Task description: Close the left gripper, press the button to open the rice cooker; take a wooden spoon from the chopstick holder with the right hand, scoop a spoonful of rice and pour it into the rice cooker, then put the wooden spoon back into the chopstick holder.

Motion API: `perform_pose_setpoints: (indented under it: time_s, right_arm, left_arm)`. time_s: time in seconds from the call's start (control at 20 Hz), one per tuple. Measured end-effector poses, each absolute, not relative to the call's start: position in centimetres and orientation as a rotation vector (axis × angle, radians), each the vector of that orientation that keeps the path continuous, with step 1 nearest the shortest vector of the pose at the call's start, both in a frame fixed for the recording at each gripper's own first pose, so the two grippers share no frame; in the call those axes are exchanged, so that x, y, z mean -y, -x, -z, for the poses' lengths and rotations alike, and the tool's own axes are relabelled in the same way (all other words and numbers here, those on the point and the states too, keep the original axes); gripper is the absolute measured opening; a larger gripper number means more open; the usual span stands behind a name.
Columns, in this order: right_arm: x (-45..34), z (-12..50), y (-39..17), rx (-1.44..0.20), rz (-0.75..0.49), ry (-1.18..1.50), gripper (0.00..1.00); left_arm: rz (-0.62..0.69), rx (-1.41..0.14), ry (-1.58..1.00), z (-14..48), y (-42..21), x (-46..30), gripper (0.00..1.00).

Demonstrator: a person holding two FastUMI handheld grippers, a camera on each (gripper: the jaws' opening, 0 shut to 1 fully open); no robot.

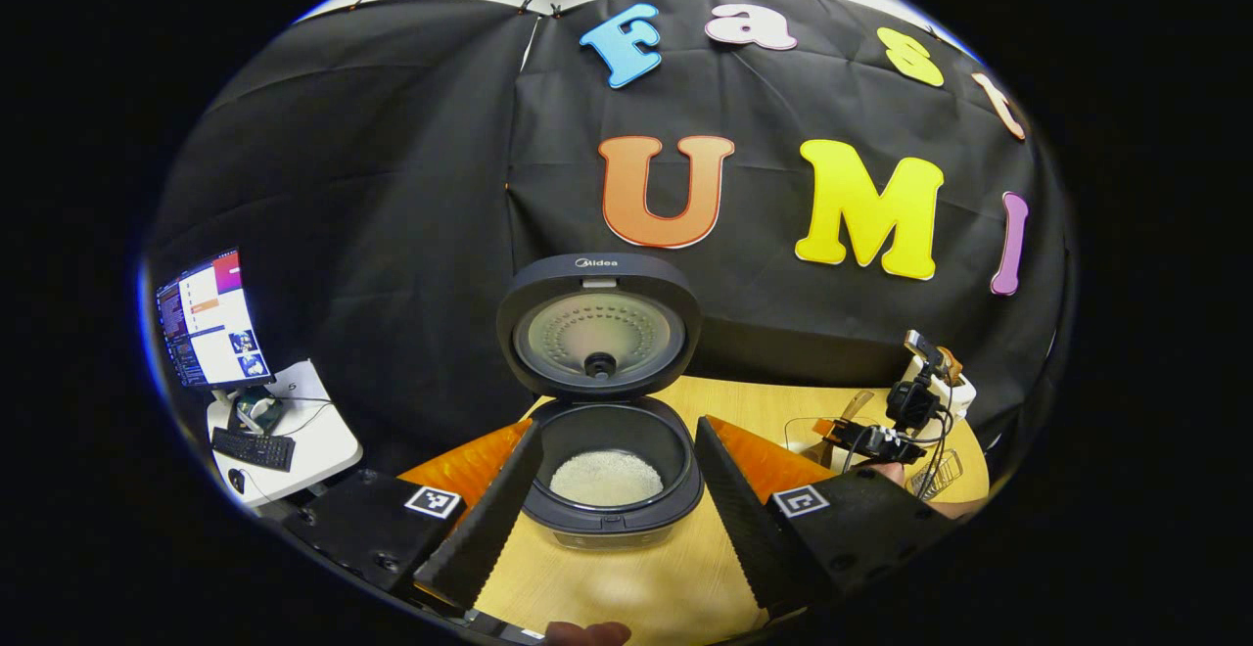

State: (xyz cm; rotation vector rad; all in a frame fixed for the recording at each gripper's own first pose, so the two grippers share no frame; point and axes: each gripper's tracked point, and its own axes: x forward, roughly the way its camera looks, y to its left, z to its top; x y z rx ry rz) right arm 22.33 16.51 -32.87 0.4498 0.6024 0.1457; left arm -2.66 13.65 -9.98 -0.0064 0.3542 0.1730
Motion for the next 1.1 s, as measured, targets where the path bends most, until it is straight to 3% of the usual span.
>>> perform_pose_setpoints:
  time_s: [1.1]
  right_arm:
    - [-9.5,27.3,-21.8,-0.528,-0.194,-1.048,0.01]
  left_arm:
    - [-0.075,-0.345,-0.055,8.8,2.1,-6.4,1.00]
